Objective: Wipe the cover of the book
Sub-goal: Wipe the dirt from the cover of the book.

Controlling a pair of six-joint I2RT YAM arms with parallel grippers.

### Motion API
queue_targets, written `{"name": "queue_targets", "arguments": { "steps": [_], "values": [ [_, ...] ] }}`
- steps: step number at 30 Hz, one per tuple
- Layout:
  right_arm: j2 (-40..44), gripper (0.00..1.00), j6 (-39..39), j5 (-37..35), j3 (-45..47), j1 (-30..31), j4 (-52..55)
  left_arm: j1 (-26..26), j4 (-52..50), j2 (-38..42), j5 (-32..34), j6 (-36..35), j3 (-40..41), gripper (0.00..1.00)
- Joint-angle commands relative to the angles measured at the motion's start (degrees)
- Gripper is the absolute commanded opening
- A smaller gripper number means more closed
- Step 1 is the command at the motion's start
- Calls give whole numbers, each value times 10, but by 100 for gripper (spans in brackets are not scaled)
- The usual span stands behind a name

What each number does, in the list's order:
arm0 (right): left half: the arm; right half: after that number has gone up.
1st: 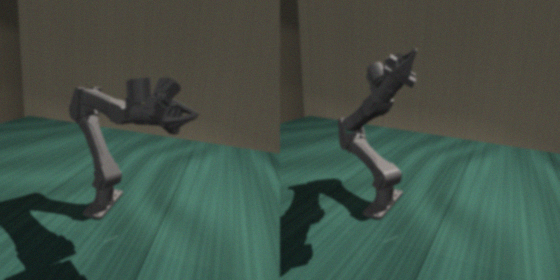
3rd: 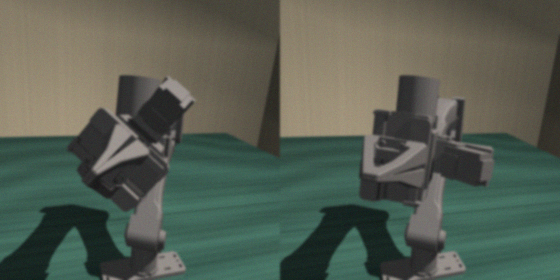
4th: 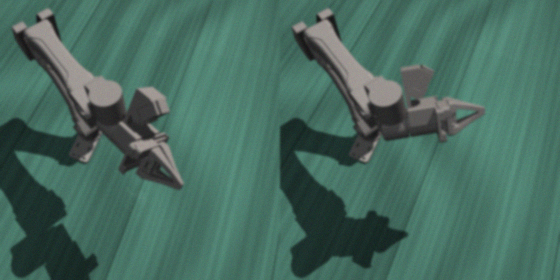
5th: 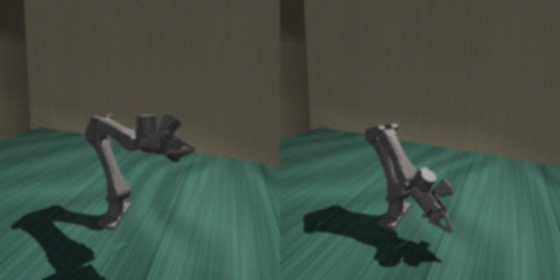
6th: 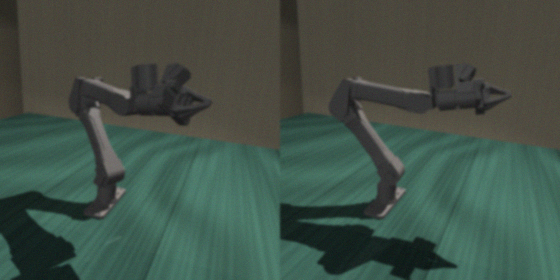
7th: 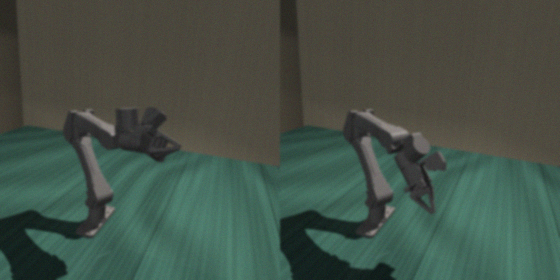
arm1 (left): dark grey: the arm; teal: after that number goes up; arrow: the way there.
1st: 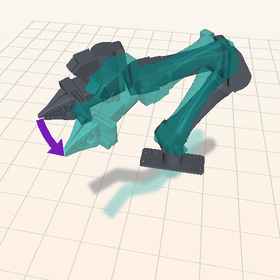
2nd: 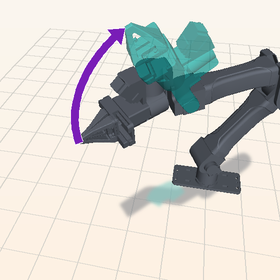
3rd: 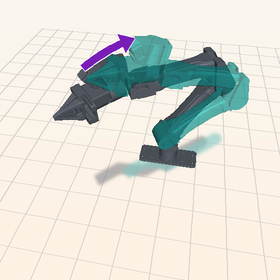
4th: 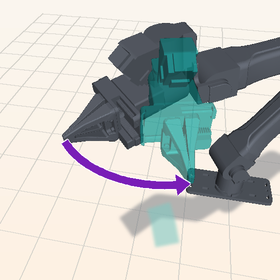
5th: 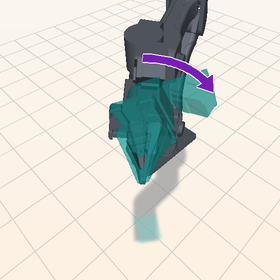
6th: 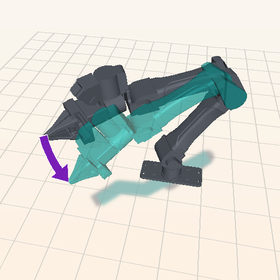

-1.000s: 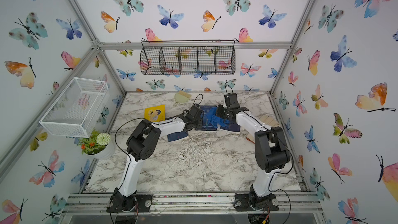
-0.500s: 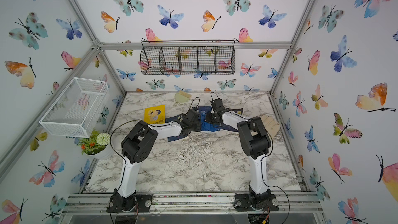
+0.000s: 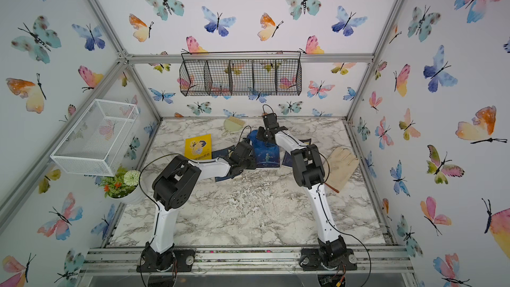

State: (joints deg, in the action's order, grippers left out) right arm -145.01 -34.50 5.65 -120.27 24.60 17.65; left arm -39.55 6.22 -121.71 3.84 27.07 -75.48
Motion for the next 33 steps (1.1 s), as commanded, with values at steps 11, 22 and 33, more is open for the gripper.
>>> {"name": "queue_targets", "arguments": {
  "steps": [11, 22, 33],
  "values": [
    [191, 3, 7, 8, 389, 12, 12, -6, -35, -10, -91, 55, 71, 25],
    [175, 4, 34, -60, 338, 12, 45, -6, -49, 10, -67, 49, 85, 25],
    [11, 3, 45, -57, 107, -7, 114, -16, -38, 3, -71, 81, 80, 24]
  ]
}}
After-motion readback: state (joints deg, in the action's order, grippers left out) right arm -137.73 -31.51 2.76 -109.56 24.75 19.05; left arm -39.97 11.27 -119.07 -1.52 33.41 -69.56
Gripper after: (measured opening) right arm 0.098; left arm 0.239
